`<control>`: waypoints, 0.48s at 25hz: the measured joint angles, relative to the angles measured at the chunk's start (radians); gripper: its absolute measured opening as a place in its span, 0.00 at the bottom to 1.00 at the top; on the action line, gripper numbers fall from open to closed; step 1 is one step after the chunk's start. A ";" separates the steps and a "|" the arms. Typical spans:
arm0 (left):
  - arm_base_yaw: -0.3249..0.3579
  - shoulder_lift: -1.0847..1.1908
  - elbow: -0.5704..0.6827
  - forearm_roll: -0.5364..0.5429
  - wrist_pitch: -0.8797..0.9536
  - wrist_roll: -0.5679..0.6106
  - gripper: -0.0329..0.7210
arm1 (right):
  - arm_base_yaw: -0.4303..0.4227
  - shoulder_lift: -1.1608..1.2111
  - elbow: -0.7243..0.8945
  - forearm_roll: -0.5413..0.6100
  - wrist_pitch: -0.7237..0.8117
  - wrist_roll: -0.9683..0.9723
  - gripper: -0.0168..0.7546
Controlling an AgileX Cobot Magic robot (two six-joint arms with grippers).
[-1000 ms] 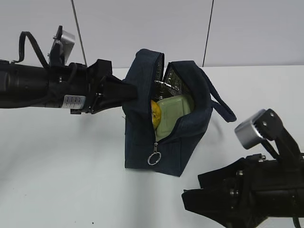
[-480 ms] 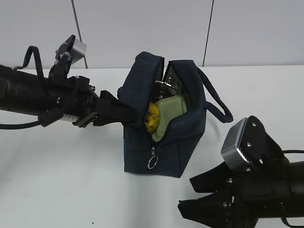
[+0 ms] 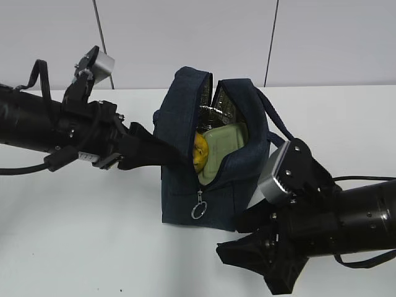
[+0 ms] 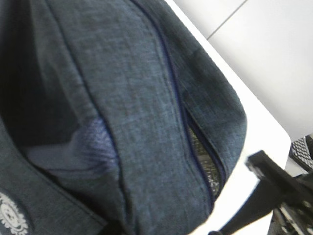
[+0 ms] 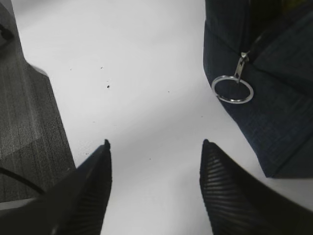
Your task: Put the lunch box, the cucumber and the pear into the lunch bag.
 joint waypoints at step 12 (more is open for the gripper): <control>0.000 0.000 0.000 -0.043 -0.060 0.001 0.36 | 0.000 0.098 -0.078 0.000 0.031 -0.022 0.60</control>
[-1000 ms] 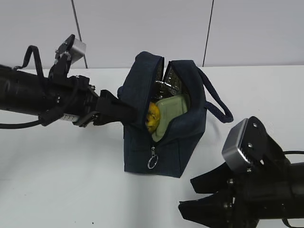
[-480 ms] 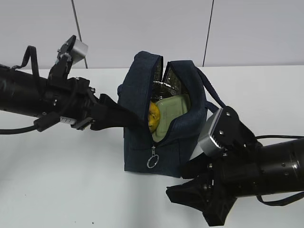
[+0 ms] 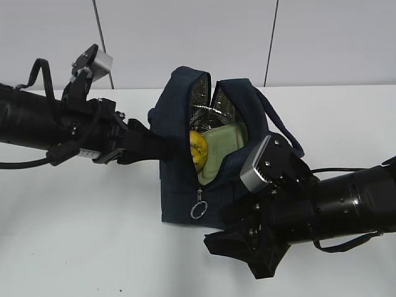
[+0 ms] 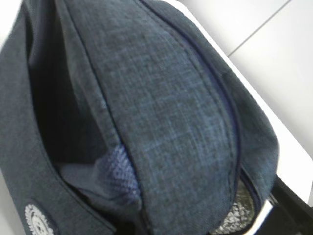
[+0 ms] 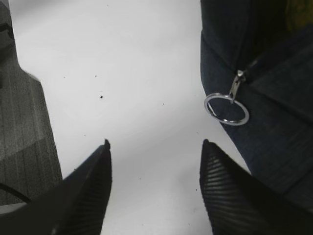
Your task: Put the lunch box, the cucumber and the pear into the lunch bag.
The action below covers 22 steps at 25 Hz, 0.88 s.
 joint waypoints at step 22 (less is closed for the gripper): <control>-0.043 0.041 -0.001 -0.100 0.006 0.000 0.02 | 0.000 0.000 -0.010 0.000 -0.009 -0.076 0.60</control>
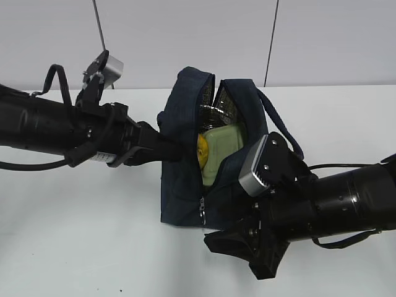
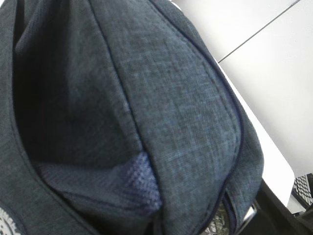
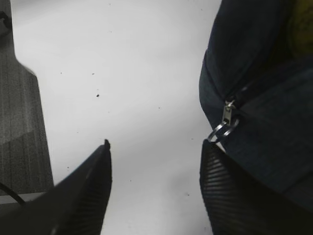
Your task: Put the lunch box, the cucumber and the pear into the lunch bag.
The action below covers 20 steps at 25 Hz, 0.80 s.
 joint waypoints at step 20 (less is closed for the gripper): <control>0.000 0.009 0.000 -0.033 0.085 0.000 0.02 | 0.000 0.090 -0.093 0.000 -0.094 0.037 0.53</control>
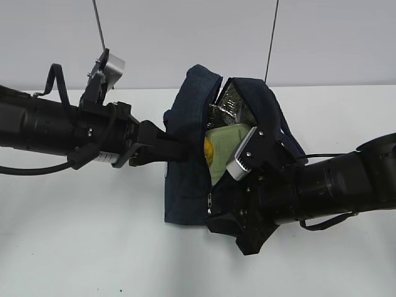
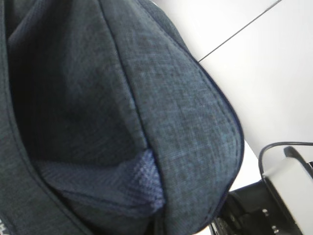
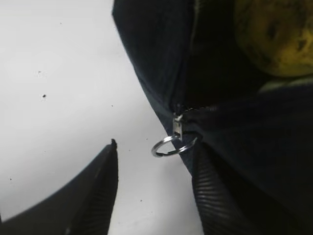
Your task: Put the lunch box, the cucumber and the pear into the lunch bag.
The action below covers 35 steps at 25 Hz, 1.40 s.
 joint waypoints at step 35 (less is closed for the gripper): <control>-0.031 0.001 0.000 -0.024 0.002 0.000 0.02 | 0.000 0.081 -0.030 0.002 -0.009 0.042 0.53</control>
